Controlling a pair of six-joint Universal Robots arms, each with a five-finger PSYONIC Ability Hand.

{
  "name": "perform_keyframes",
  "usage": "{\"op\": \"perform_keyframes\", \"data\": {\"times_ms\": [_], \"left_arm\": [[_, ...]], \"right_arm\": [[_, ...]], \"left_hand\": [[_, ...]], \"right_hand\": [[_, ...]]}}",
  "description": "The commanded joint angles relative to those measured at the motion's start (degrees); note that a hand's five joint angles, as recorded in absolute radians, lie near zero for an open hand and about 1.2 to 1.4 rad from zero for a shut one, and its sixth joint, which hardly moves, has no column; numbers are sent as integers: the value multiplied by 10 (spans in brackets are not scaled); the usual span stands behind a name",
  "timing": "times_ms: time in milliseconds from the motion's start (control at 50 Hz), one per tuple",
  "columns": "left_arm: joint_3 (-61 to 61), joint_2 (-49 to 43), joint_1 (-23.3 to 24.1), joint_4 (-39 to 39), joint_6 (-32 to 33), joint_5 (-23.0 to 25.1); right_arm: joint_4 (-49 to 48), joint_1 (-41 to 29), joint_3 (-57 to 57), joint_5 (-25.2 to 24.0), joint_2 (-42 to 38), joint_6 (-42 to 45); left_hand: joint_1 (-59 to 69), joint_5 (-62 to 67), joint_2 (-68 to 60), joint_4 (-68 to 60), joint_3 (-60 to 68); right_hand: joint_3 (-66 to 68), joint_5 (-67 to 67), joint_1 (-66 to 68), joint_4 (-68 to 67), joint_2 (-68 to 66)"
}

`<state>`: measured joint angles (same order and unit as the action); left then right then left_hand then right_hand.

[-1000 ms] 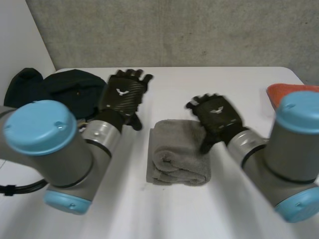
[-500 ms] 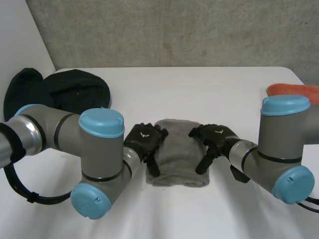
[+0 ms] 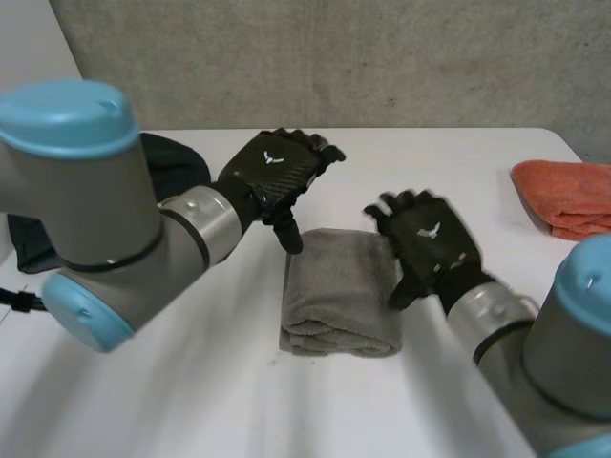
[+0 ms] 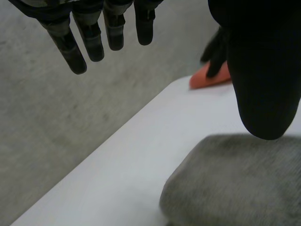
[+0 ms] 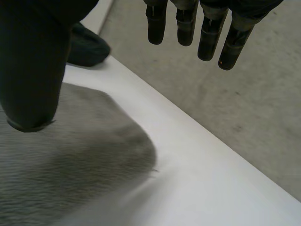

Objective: Fold the laundry.

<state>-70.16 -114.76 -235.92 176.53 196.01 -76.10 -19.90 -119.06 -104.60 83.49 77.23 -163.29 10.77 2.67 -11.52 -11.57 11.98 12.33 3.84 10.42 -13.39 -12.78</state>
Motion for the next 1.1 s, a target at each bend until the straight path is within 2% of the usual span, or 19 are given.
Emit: {"op": "perform_keyframes", "data": {"times_ms": [20,320,380,660,900,1100], "left_arm": [[40,13,-21,-70,-24,93],[44,8,-23,-71,-34,93],[42,8,-23,-71,-33,93],[32,9,-26,-70,-34,94],[20,9,-27,-68,-35,95],[14,9,-29,-65,-36,95]], "right_arm": [[-29,-72,-29,3,-66,17],[-84,-81,16,15,-165,73],[-85,-81,28,20,-180,76],[-83,-81,57,25,-203,75],[-81,-81,95,26,-233,75],[-80,-76,125,39,-245,75]], "left_hand": [[11,-8,-4,-3,-1],[8,-11,0,0,-4],[8,-11,0,0,-4],[8,-11,0,0,-4],[8,-11,0,0,-4],[8,-11,0,0,-4]], "right_hand": [[-23,-38,-4,34,28],[-23,-38,-4,34,28],[26,11,45,-15,-21],[53,38,72,-43,-49],[230,215,249,-219,-225],[676,661,695,-666,-672]]}}
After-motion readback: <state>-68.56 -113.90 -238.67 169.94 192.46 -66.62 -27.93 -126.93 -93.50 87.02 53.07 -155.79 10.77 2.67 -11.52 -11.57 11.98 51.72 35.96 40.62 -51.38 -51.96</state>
